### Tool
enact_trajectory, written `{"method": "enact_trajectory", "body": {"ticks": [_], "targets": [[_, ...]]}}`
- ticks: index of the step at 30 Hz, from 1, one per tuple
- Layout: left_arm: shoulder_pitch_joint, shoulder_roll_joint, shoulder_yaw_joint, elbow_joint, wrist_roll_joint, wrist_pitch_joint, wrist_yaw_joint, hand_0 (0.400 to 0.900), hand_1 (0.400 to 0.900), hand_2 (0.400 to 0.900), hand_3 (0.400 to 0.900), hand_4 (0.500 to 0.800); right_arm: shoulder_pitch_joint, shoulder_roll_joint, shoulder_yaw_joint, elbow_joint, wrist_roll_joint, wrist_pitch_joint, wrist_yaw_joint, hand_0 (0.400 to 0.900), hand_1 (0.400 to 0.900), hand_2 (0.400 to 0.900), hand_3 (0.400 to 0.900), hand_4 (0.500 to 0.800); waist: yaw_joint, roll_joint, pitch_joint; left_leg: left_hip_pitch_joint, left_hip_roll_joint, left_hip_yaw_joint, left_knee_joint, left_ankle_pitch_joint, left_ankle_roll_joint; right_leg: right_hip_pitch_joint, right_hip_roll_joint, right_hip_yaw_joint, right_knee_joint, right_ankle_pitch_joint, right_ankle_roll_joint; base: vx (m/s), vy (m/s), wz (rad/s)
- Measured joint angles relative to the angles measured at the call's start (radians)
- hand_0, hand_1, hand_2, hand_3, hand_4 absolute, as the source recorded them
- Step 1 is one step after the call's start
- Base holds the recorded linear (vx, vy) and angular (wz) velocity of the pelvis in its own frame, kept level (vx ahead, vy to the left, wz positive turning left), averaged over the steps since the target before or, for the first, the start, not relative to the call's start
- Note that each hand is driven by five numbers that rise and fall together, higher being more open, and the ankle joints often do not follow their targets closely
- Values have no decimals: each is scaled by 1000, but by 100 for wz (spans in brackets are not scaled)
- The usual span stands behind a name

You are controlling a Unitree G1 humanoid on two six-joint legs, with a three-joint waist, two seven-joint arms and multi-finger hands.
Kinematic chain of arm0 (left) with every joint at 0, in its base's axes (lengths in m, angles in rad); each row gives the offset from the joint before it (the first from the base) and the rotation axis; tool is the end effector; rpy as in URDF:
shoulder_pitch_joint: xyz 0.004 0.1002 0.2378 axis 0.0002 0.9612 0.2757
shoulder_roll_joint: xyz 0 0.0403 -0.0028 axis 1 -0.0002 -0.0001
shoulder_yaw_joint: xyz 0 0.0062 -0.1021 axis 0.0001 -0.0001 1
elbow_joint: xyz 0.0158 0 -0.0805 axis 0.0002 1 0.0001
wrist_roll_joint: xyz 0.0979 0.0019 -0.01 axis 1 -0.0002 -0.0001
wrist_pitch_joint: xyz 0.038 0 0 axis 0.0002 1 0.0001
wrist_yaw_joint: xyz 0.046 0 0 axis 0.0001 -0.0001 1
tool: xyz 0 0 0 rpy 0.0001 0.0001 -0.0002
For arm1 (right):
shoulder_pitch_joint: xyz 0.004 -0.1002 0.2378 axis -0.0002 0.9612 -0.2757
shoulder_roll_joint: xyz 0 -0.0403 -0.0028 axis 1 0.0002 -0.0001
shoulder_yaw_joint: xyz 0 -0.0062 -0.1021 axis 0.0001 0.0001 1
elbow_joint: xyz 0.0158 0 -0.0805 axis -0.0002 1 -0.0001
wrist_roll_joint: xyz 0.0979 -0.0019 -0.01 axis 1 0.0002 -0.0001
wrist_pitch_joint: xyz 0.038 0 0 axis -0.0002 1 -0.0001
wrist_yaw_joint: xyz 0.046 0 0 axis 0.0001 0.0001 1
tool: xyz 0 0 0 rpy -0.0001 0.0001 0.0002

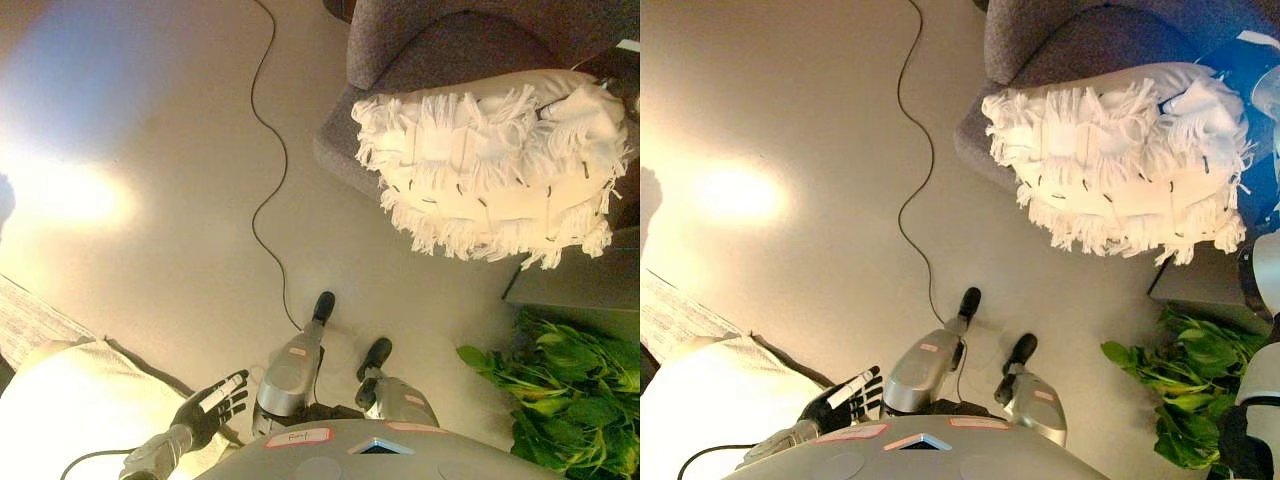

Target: Pick up the pillow and put it on the sofa.

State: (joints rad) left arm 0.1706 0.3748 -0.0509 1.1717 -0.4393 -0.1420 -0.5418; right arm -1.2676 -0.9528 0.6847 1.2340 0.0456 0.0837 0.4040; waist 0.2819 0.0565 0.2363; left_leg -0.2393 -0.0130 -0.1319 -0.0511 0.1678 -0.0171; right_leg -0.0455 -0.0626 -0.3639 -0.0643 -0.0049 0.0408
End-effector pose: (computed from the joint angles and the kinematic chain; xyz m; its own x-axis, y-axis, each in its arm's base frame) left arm 0.0239 0.2778 -0.0979 0.4842 -0.1507 -0.8619 -0.1207 0.9641 -0.2364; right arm 0.3188 -0.3403 0.2585 0.9178 -0.2782 -0.2833 -0.0805 0.5684 -0.8188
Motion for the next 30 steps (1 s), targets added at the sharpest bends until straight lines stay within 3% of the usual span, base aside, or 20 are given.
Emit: {"method": "enact_trajectory", "body": {"ticks": [6, 7, 12, 16, 30], "targets": [[-104, -2, -29, -59, -10, 81, 92, 900, 900, 900, 900, 800, -104, 6, 23, 70, 1, 111, 0, 400, 400, 400, 400, 500, 4, -21, 18, -2, 3, -10, -4, 1, -1, 7, 14, 0, -14, 1, -2, -14, -88, 3], [-122, -2, -29, -60, -13, 94, 108, 900, 900, 900, 900, 800, -118, 6, 33, 73, 4, 123, -1, 900, 900, 900, 900, 800, 2, -29, 24, -3, 3, -10, -4, 1, -1, 7, 14, -1, -15, 1, -2, -108, -40, 1], [-187, -1, -29, -62, -64, 120, 160, 900, 900, 900, 900, 800, -154, 6, 55, 74, 52, 186, -64, 900, 900, 900, 900, 800, -4, -45, 53, -14, 2, -9, -4, 2, -3, -2, 14, 3, -15, 3, -4, -43, 0, 0], [-197, 11, -29, -60, -88, 126, 179, 900, 900, 900, 900, 800, -190, 6, 56, 74, 79, 192, -102, 900, 900, 900, 900, 800, -4, -46, 54, -13, 2, -8, -5, 2, -3, -1, 13, 5, -16, 3, -4, -12, 9, -6], [-212, 27, -29, -31, -125, 163, 148, 900, 900, 900, 900, 800, -331, -3, 59, 73, 99, 220, -207, 900, 900, 900, 900, 800, -6, -79, 61, 65, 9, 17, -19, 3, -3, 59, 12, 37, -17, 5, -5, 32, 11, -5]]}}
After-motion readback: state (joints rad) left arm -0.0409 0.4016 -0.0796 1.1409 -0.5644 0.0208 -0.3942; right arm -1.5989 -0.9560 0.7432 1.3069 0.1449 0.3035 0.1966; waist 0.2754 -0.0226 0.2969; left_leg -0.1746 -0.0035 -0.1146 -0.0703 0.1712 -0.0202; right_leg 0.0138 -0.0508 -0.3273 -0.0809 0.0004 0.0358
